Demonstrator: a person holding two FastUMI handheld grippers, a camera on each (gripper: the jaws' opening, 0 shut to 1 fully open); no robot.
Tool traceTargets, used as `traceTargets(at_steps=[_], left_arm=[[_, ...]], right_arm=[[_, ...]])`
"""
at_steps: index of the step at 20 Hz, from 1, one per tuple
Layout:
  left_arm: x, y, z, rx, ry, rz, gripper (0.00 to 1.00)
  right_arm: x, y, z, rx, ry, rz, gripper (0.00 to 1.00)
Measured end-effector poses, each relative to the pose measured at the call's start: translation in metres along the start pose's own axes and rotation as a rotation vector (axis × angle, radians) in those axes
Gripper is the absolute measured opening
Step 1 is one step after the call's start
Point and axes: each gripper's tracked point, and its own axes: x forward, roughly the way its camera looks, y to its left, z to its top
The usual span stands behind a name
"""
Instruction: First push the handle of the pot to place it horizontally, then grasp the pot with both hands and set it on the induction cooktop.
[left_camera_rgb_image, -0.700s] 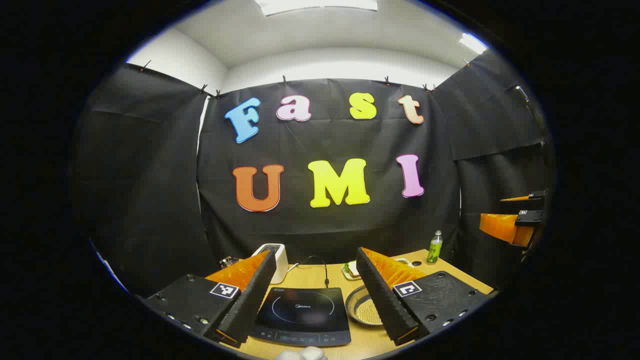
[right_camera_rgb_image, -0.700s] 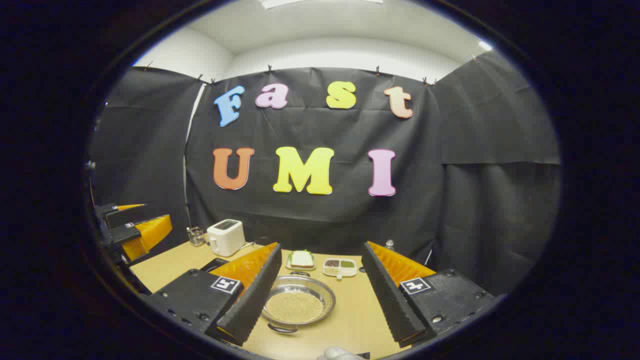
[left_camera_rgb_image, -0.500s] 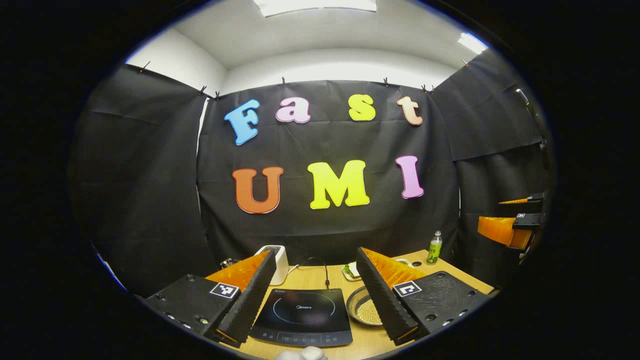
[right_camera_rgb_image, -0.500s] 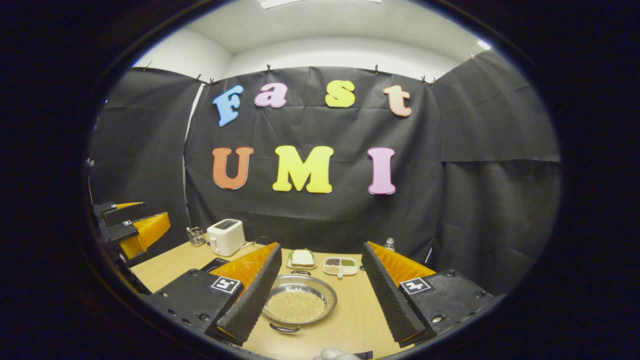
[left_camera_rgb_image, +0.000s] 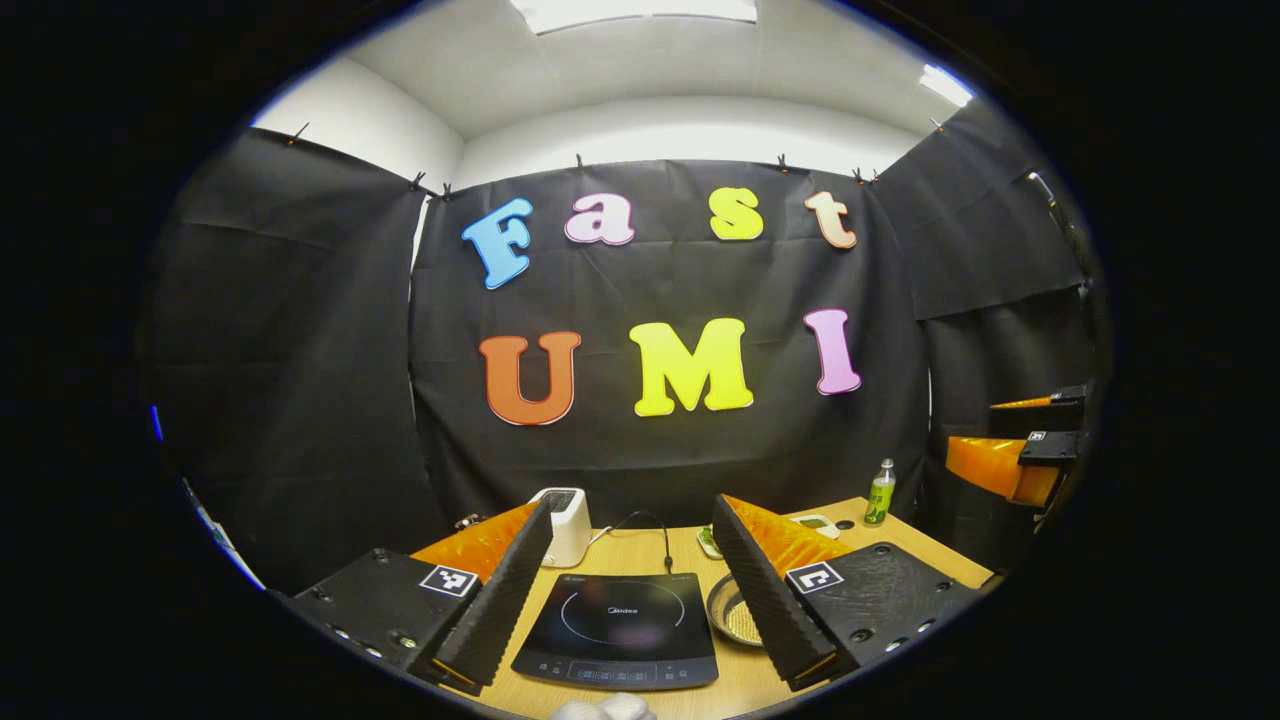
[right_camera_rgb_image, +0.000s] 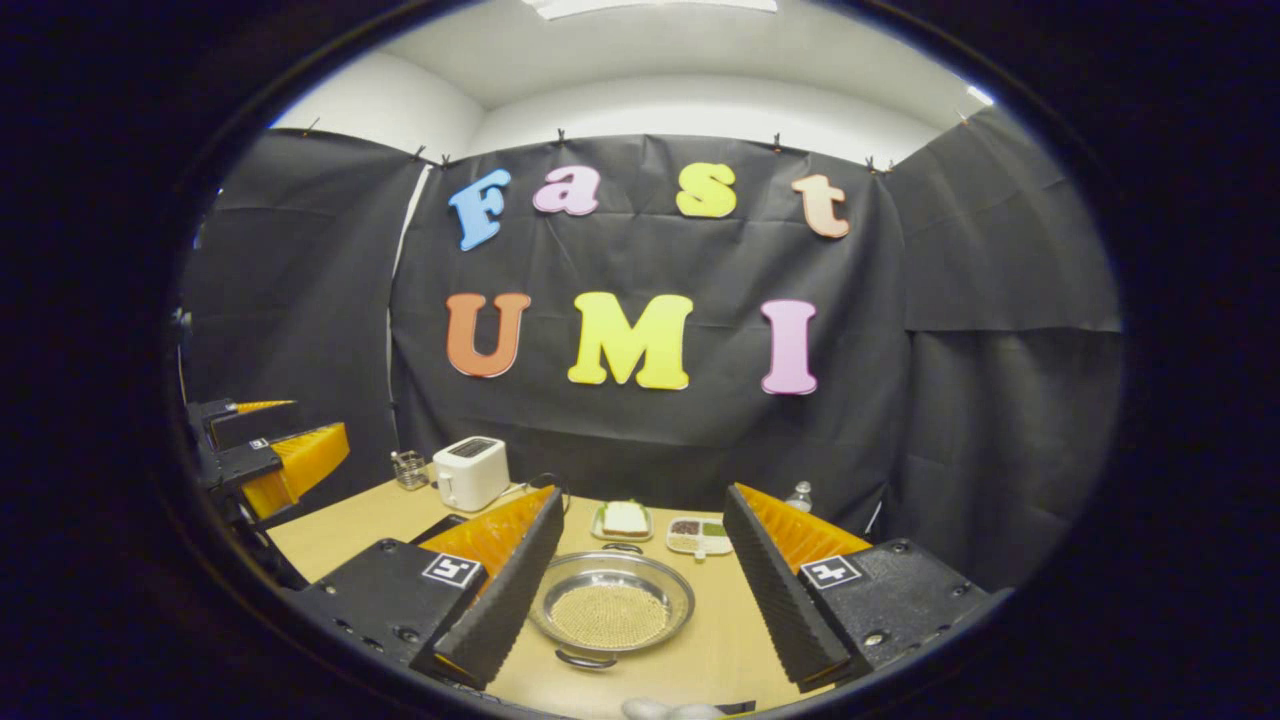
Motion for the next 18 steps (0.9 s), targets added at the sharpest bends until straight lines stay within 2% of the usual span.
traceTargets(at_steps=[3,4,5,6,7,8,9,10,11,12,14,15,18], left_arm=[[-0.001,0.012,-0.007,0.007,0.011,0.026,0.96],[-0.001,0.014,-0.010,0.006,0.016,0.034,0.96],[-0.003,0.017,-0.013,0.005,0.022,0.040,0.96],[-0.004,0.021,-0.016,0.005,0.028,0.047,0.96],[-0.005,0.023,-0.021,0.006,0.034,0.053,0.96],[-0.006,0.026,-0.024,0.007,0.040,0.058,0.96],[-0.007,0.027,-0.027,0.006,0.047,0.065,0.96],[-0.008,0.028,-0.030,0.004,0.054,0.069,0.96],[-0.008,0.031,-0.034,0.003,0.058,0.076,0.96],[-0.010,0.033,-0.037,0.003,0.064,0.084,0.96],[-0.011,0.037,-0.042,0.003,0.077,0.097,0.96],[-0.012,0.039,-0.045,0.003,0.085,0.102,0.96],[-0.012,0.048,-0.051,0.006,0.094,0.129,0.96]], right_arm=[[0.017,0.024,-0.018,-0.003,0.064,0.063,1.00],[0.022,0.033,-0.025,-0.007,0.090,0.088,0.94],[0.026,0.042,-0.033,-0.007,0.110,0.109,0.95],[0.030,0.049,-0.040,-0.005,0.130,0.127,0.86],[0.036,0.057,-0.050,-0.003,0.158,0.145,0.86],[0.041,0.064,-0.061,0.001,0.195,0.155,0.72],[0.045,0.071,-0.074,0.010,0.235,0.173,0.65],[0.049,0.079,-0.086,0.027,0.275,0.199,0.58],[0.052,0.088,-0.097,0.047,0.306,0.226,0.57],[0.056,0.092,-0.110,0.052,0.339,0.230,0.51],[0.063,0.095,-0.139,0.045,0.407,0.234,0.31],[0.066,0.102,-0.153,0.049,0.443,0.248,0.24],[0.069,0.109,-0.195,0.037,0.547,0.264,0.10]])
